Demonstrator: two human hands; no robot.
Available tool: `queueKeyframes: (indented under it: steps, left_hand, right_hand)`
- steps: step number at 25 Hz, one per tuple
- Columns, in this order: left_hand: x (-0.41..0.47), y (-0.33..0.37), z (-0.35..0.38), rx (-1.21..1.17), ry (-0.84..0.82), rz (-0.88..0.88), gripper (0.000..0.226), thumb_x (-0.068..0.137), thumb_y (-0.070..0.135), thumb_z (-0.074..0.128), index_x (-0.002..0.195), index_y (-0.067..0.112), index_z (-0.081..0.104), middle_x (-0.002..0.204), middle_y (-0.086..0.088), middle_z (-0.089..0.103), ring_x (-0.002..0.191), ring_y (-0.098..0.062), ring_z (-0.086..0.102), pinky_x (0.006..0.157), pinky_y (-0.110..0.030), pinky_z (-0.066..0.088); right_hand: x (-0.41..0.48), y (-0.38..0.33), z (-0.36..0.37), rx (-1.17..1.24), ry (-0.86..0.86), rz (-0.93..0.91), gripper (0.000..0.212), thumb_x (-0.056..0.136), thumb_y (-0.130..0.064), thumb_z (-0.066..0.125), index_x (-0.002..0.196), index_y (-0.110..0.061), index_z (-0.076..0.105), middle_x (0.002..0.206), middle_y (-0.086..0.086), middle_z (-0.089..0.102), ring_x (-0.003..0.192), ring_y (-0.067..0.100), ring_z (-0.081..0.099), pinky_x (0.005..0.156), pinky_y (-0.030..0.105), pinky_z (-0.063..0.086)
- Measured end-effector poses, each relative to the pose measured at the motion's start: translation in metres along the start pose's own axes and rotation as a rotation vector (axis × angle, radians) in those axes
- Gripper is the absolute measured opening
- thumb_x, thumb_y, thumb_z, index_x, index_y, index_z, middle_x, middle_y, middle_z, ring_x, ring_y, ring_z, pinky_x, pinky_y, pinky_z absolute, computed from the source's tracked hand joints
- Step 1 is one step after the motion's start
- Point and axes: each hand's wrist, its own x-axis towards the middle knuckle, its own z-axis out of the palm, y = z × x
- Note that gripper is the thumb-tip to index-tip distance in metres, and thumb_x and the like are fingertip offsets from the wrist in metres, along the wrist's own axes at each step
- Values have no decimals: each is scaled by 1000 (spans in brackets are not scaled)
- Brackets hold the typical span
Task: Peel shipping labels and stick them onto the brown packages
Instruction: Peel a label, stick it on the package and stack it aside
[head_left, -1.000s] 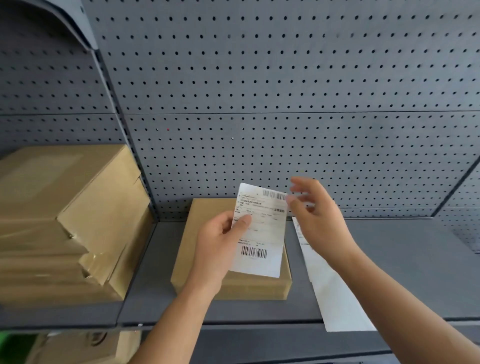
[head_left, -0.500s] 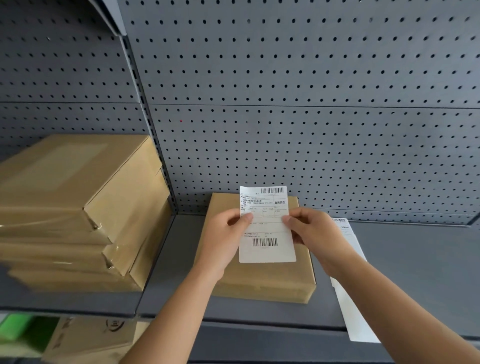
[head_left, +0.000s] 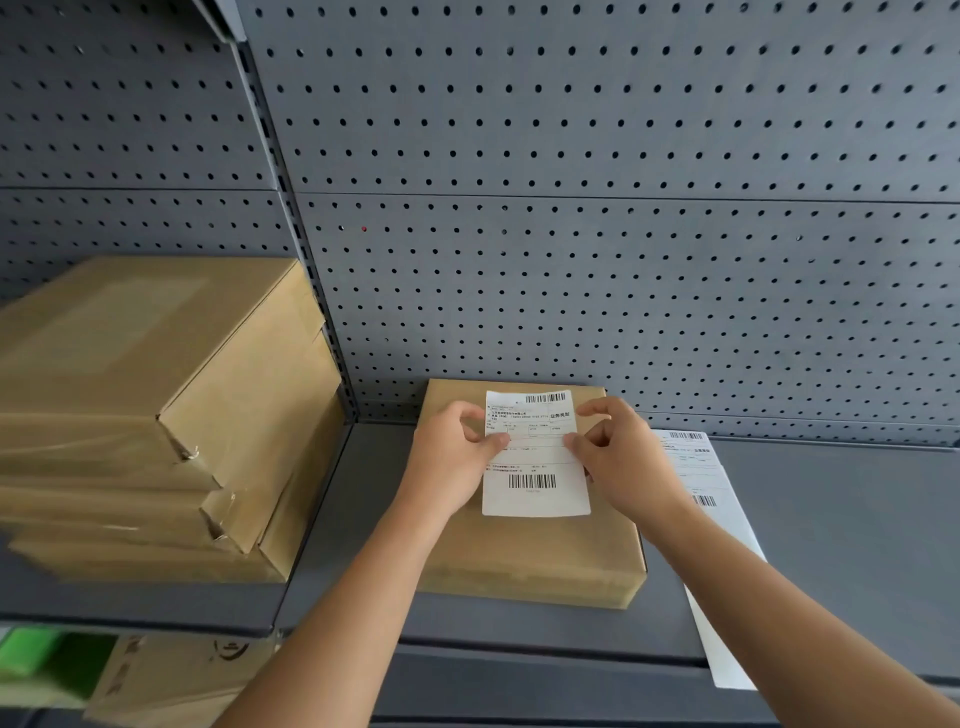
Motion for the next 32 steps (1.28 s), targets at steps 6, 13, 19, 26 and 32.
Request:
queueKeyframes:
  steps: [6, 13, 19, 26, 32]
  left_hand:
    - [5, -7, 5, 117, 15, 7, 38, 93, 30, 73, 126, 20, 56, 88, 4, 68, 85, -10, 65, 66, -26, 47]
    - [9, -11, 7, 221, 31, 28, 37, 94, 29, 72, 125, 20, 55, 84, 5, 68, 85, -13, 67, 71, -32, 55]
    - [11, -11, 10, 309, 1, 32, 27, 95, 25, 71, 114, 21, 53, 81, 9, 64, 72, -9, 67, 60, -34, 58]
    - [10, -8, 9, 388, -1, 41, 32, 95, 29, 71, 115, 18, 49, 91, 5, 62, 74, -14, 62, 48, -18, 38]
    - [8, -22, 11, 603, 14, 398, 49, 104, 32, 54, 150, 19, 46, 155, 5, 44, 141, -16, 42, 112, -31, 38]
  right_hand:
    - [1, 4, 7, -91, -11, -11, 22, 95, -19, 61, 115, -22, 51, 80, 0, 62, 70, 10, 56, 52, 21, 36]
    - [3, 5, 16, -177, -12, -63, 16, 96, -17, 59, 110, -18, 52, 72, -4, 58, 68, 7, 54, 53, 21, 37]
    - [6, 5, 22, -295, -32, -86, 13, 94, -15, 56, 105, -17, 49, 73, -2, 60, 66, 19, 60, 59, 34, 48]
    - [8, 6, 27, -458, -35, -121, 19, 93, -18, 54, 110, -18, 45, 82, 3, 65, 73, 26, 62, 63, 38, 53]
    - [6, 12, 27, -657, 72, -284, 30, 93, -23, 56, 121, -13, 56, 110, 3, 57, 97, 27, 59, 71, 35, 50]
